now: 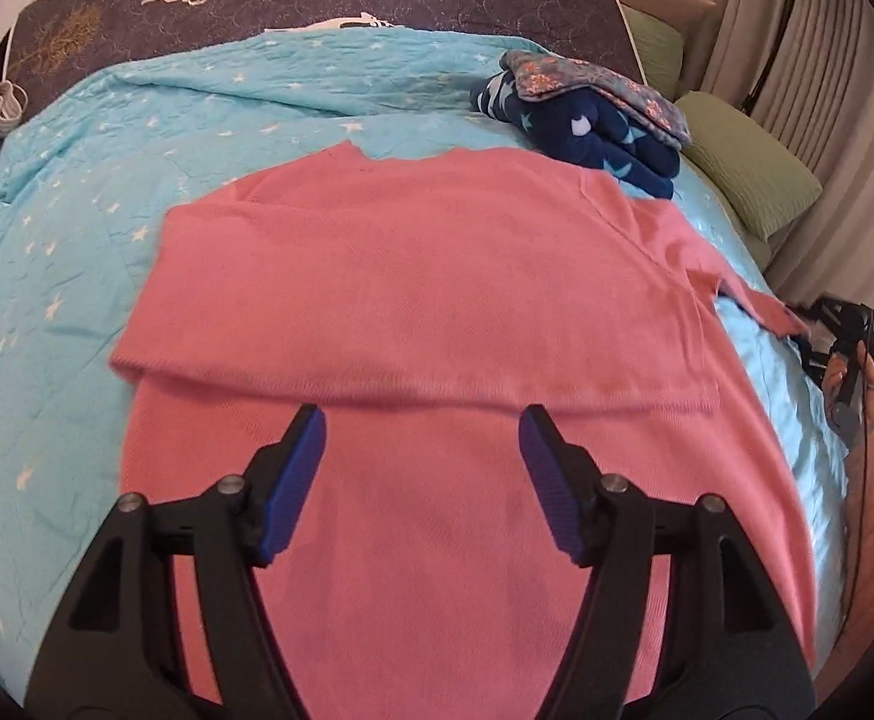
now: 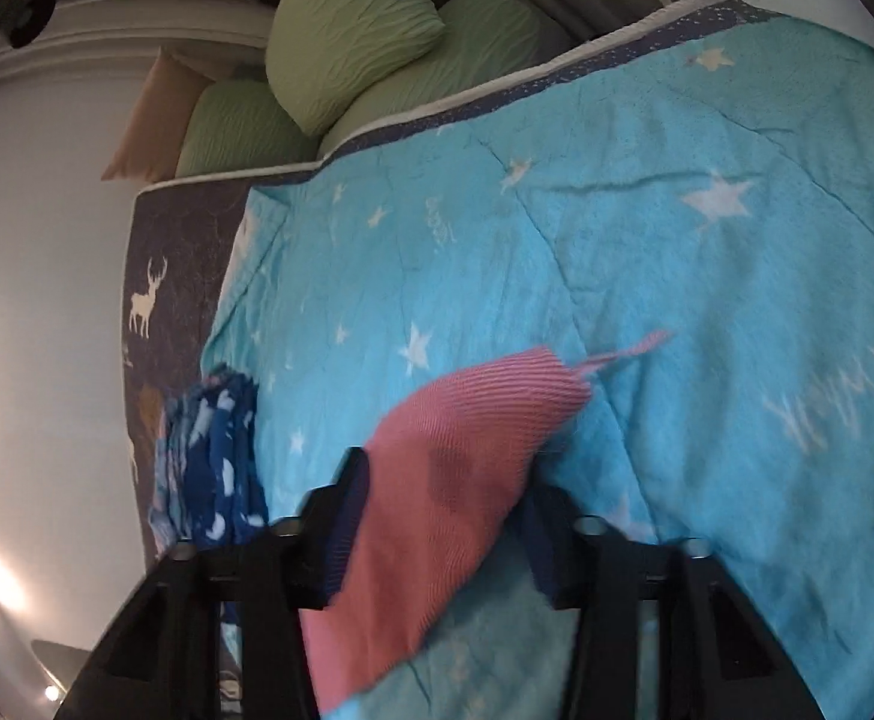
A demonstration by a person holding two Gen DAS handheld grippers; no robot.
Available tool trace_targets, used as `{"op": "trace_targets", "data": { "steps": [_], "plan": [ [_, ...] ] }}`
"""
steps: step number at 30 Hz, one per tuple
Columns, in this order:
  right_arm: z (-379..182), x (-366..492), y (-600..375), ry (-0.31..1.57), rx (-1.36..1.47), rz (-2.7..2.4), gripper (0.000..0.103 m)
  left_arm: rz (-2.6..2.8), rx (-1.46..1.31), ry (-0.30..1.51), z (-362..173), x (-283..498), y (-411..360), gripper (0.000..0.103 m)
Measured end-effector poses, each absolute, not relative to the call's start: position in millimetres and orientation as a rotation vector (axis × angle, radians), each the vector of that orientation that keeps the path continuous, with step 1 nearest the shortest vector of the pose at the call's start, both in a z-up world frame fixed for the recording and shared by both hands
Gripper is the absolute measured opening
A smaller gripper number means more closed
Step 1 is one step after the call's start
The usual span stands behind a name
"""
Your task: Fold small clothes
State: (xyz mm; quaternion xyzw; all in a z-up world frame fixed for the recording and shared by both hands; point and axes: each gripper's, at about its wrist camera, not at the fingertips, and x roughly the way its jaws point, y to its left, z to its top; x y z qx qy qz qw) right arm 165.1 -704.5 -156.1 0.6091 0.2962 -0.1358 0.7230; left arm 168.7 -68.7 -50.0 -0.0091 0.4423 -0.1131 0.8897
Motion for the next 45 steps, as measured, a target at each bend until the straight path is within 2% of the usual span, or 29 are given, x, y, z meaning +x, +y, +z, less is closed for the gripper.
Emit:
{"op": "trace_targets", "data": {
  "steps": [1, 3, 6, 11, 14, 16, 17, 18, 20, 22, 24, 27, 30, 40, 42, 45],
  "plan": [
    [-153.1, 173.7, -706.2, 0.658, 1.342, -0.253, 0.006, -0.238, -0.021, 0.916, -49.4, 172.5, -68.1, 0.067],
    [-137.3, 181.7, -705.9, 0.631, 1.32, -0.21, 0.006, -0.239, -0.015, 0.905, -48.5, 178.2, -66.6, 0.067],
    [-82.6, 202.4, -676.8, 0.567, 1.189, -0.096, 0.006, -0.219, -0.016, 0.893, -48.3, 185.2, -61.3, 0.068],
    [29.4, 228.8, -541.1, 0.523, 0.844, 0.279, 0.007, -0.178, -0.089, 0.893, -50.4, 187.1, -38.6, 0.068],
    [60.2, 224.7, -445.1, 0.542, 0.656, 0.478, 0.009, -0.156, -0.124, 0.902, -54.7, 180.1, -22.1, 0.068],
    [55.5, 219.2, -385.3, 0.604, 0.567, 0.599, 0.013, -0.149, -0.14, 0.907, -57.9, 174.5, -13.2, 0.068],
    [47.5, 217.0, -360.3, 0.647, 0.535, 0.658, 0.02, -0.146, -0.148, 0.909, -59.5, 171.5, -9.2, 0.069],
    [33.2, 213.2, -328.5, 0.73, 0.489, 0.74, 0.034, -0.143, -0.162, 0.917, -62.2, 167.4, -3.3, 0.069],
    [8.1, 203.7, -292.0, 0.884, 0.403, 0.825, 0.051, -0.15, -0.184, 0.932, -65.8, 162.4, 4.2, 0.069],
    [-7.1, 190.7, -280.2, 0.957, 0.353, 0.858, 0.051, -0.163, -0.192, 0.941, -67.7, 158.5, 7.8, 0.069],
    [-16.3, 181.1, -290.6, 0.978, 0.321, 0.819, 0.056, -0.197, -0.189, 0.936, -66.1, 157.0, 6.1, 0.069],
    [-18.1, 177.6, -329.2, 0.971, 0.38, 0.7, 0.064, -0.28, -0.21, 0.925, -61.1, 160.9, -5.3, 0.069],
    [-13.2, 174.9, -365.8, 0.945, 0.419, 0.578, 0.066, -0.379, -0.208, 0.913, -53.2, 167.8, -28.4, 0.069],
    [-20.5, 138.4, -420.1, 0.923, 0.501, 0.413, 0.069, -0.394, 0.166, 0.913, -62.9, 217.2, -113.0, 0.068],
    [-21.8, 136.6, -423.4, 0.923, 0.52, 0.411, 0.069, -0.263, 0.192, 0.91, -64.6, 231.5, -104.5, 0.041],
    [-23.2, 133.3, -428.9, 0.915, 0.534, 0.418, 0.069, -0.131, -0.069, 0.932, -59.5, 246.5, -51.7, 0.038]
  ]
}}
